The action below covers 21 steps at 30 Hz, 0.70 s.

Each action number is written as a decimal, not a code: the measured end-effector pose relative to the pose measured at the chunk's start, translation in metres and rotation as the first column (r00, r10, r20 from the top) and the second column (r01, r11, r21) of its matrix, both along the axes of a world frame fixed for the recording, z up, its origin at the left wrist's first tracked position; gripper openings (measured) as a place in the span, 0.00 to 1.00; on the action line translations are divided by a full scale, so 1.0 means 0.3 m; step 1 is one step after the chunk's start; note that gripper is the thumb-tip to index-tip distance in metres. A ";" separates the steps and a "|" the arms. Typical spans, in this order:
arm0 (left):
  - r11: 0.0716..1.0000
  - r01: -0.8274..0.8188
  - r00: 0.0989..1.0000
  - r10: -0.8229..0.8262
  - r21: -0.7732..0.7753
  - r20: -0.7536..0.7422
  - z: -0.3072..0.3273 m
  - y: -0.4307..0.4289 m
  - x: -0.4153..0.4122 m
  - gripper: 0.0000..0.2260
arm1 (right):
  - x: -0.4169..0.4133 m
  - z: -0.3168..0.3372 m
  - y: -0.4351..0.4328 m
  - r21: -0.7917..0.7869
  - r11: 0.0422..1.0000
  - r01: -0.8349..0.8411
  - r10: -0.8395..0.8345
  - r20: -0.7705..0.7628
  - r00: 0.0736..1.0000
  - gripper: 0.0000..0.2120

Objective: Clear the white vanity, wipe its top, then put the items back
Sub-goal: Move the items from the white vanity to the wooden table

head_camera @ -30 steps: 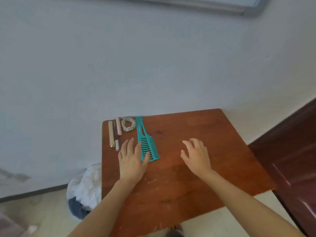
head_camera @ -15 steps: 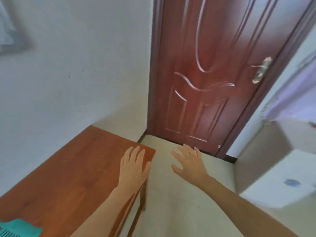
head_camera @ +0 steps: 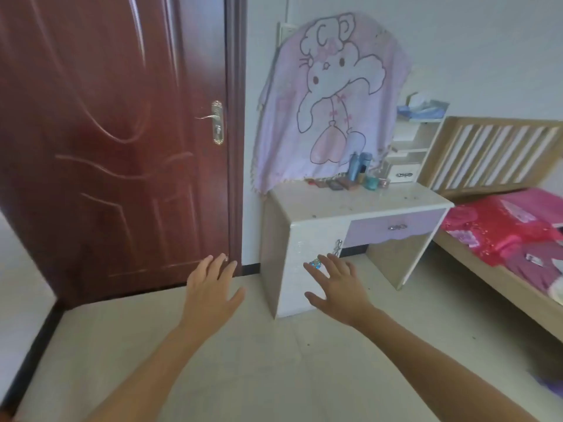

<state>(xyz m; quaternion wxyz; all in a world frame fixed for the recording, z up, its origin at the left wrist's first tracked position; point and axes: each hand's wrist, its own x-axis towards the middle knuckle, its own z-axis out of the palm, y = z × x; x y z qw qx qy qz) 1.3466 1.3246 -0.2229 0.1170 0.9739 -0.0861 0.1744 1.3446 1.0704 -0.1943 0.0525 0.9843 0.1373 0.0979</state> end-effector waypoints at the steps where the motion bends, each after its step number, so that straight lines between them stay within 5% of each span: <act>1: 0.999 0.022 1.000 -0.022 -0.031 -0.007 0.010 -0.046 0.027 0.25 | 0.004 0.007 -0.059 0.009 0.999 0.031 -0.031 0.025 0.999 0.23; 7: 0.979 0.149 0.989 -0.144 -0.141 0.046 0.090 -0.283 0.208 0.31 | 0.065 0.074 -0.288 0.029 0.990 0.140 -0.143 0.122 0.982 0.22; 11: 0.955 0.233 0.968 -0.210 -0.183 0.135 0.125 -0.385 0.338 0.29 | 0.153 0.095 -0.364 0.175 0.976 0.128 -0.146 0.095 0.985 0.23; 21: 0.941 0.247 0.969 -0.232 -0.231 0.091 0.159 -0.474 0.845 0.36 | 0.575 0.135 -0.481 0.038 0.978 0.206 -0.208 0.086 0.974 0.21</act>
